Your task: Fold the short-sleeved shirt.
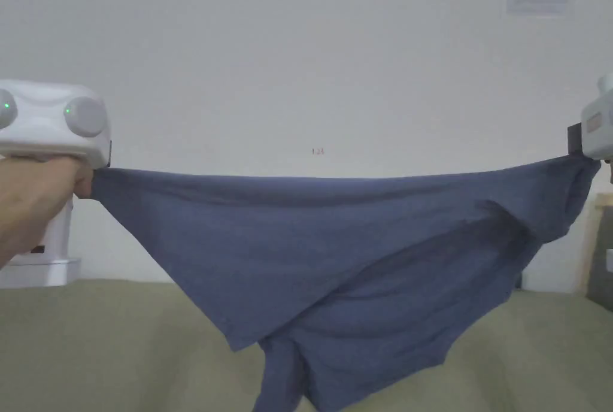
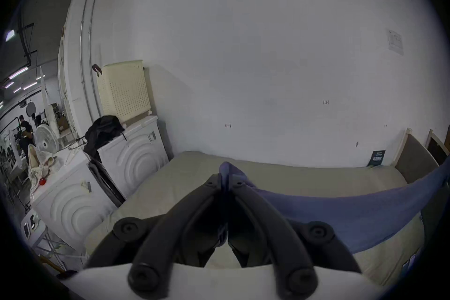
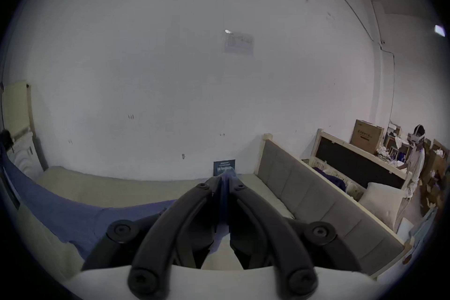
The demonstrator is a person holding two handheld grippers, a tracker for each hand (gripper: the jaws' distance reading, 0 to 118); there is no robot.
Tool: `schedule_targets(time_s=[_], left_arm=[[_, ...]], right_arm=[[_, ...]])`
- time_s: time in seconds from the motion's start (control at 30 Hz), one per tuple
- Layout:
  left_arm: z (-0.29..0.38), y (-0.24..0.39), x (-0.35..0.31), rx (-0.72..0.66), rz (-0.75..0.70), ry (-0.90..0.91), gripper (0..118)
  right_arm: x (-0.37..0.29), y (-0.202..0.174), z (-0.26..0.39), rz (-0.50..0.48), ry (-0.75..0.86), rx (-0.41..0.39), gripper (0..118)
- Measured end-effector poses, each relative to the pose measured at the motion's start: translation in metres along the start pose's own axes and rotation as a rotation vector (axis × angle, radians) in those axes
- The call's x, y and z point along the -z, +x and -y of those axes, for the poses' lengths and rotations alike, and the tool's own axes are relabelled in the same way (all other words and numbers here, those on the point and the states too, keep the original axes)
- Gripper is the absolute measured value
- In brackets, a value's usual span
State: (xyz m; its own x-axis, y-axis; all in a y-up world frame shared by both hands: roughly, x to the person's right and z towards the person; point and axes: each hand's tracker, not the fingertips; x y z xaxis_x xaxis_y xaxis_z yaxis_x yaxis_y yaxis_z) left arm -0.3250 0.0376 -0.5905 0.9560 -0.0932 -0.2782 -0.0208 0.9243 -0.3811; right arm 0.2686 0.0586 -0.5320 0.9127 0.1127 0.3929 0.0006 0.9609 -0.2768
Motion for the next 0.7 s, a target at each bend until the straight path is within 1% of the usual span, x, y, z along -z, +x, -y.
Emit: schedule_targets(time_s=[0.07,0.13,0.17,0.27,0.3,0.33,0.5,0.6,0.63,0.7], left_arm=[[0.02,0.003,0.017,0.007,0.008,-0.033,4],[0.049,0.007,0.03,0.021,0.021,-0.067,4],[0.064,0.009,0.035,0.03,0.033,-0.086,4],[0.12,0.013,0.05,0.081,0.07,-0.167,4],[0.141,0.013,0.052,0.094,0.075,-0.196,4],[0.161,0.013,0.054,0.101,0.09,-0.224,4],[0.265,0.006,0.049,0.154,0.119,-0.343,4],[0.312,-0.005,0.033,0.127,0.139,-0.389,4],[0.325,-0.009,0.027,0.13,0.143,-0.405,4],[0.346,-0.017,0.008,0.145,0.14,-0.411,4]], right_arm=[[0.012,-0.002,0.022,0.002,-0.027,-0.009,10],[0.021,-0.001,0.052,-0.02,-0.08,0.024,10],[0.024,-0.001,0.069,-0.028,-0.098,0.023,10],[0.028,-0.002,0.132,-0.043,-0.173,-0.024,10],[0.027,-0.002,0.154,-0.033,-0.209,-0.039,10],[0.024,-0.002,0.178,-0.053,-0.224,-0.03,10],[-0.001,0.008,0.289,-0.08,-0.374,-0.015,10],[-0.028,0.018,0.342,-0.093,-0.424,0.0,10],[-0.038,0.021,0.356,-0.101,-0.445,0.009,10],[-0.058,0.026,0.38,-0.091,-0.457,0.003,10]])
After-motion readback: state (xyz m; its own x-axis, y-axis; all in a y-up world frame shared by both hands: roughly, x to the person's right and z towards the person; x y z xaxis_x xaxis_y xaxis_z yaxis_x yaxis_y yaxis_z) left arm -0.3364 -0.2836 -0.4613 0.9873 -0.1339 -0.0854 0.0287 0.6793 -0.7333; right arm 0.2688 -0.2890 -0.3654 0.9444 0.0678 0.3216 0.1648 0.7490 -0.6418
